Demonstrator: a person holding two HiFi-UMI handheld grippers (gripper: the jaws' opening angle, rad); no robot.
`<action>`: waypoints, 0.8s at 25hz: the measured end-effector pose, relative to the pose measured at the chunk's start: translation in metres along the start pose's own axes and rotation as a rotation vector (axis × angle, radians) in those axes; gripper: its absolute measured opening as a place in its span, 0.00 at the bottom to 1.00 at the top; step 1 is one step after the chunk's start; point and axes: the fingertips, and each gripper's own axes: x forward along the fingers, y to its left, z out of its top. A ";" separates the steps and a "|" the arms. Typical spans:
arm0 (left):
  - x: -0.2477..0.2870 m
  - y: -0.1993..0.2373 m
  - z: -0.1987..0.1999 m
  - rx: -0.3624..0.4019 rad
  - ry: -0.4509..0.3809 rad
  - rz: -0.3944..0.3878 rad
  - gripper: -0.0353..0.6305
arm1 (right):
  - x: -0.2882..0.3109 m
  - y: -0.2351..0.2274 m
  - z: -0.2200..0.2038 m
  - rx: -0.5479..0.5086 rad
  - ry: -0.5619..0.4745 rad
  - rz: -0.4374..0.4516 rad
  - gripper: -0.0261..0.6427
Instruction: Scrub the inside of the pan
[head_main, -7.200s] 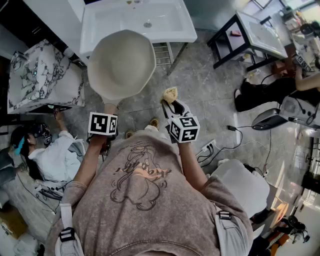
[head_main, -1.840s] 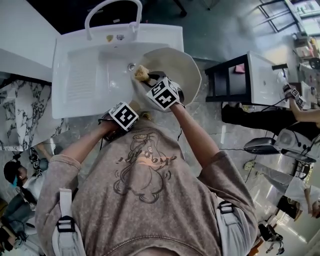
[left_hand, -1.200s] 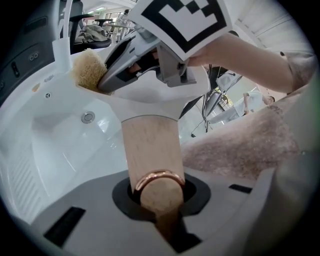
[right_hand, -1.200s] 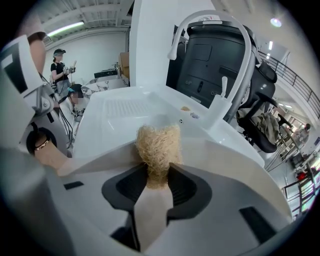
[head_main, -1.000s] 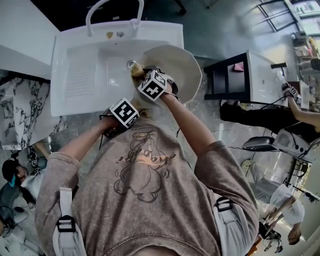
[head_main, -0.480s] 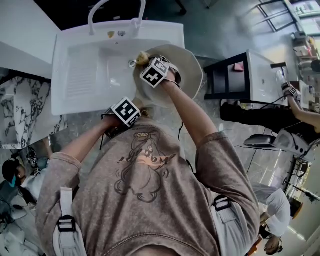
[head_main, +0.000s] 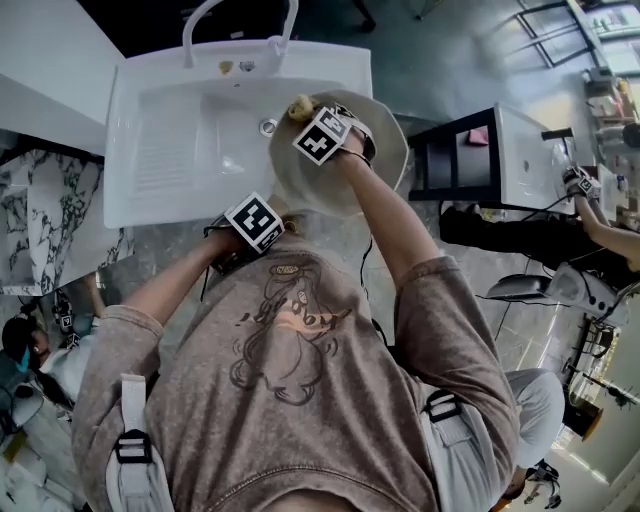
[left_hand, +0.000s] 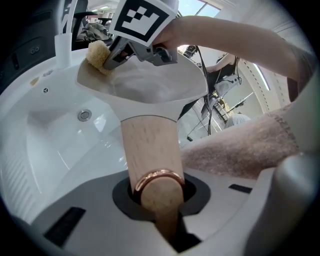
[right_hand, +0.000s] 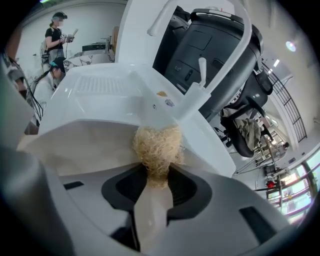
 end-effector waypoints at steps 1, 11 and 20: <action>0.000 0.000 0.000 -0.001 0.001 -0.001 0.13 | -0.001 -0.005 -0.004 0.002 0.010 -0.008 0.25; 0.000 0.001 0.000 -0.005 -0.003 -0.003 0.13 | -0.020 -0.054 -0.039 -0.008 0.096 -0.088 0.25; -0.001 0.001 0.000 -0.017 -0.003 -0.010 0.13 | -0.033 -0.062 -0.059 -0.043 0.155 -0.093 0.25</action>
